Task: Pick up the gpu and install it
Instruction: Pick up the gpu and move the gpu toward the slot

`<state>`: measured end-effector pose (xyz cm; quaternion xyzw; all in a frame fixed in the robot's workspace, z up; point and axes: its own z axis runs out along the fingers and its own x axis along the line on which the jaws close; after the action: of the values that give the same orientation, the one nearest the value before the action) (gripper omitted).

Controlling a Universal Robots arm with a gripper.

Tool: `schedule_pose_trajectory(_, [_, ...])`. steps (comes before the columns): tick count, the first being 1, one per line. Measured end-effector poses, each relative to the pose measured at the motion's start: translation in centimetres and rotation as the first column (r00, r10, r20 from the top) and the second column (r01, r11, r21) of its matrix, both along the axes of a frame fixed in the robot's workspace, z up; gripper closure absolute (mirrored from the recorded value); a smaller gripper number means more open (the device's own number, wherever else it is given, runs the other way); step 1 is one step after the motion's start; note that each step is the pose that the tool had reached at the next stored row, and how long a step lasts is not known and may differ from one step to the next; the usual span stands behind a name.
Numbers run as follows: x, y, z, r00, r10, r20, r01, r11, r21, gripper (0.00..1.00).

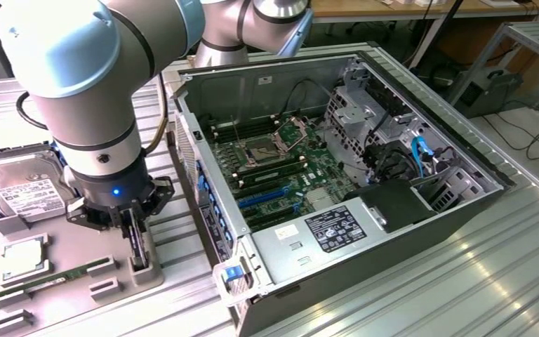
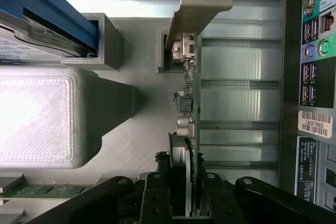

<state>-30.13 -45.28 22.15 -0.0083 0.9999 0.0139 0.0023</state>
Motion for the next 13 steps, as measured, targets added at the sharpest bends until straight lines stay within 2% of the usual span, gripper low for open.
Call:
schedule_pose_trajectory(6, [0.0, 0.01, 0.13, 1.0000, 0.000, 0.0004, 0.000, 1.0000, 0.0005, 0.73])
schedule_pose_trajectory(13, [0.0, 0.00, 3.09, 1.0000, 0.000, 0.0000, 0.000, 1.0000, 0.0000, 0.73])
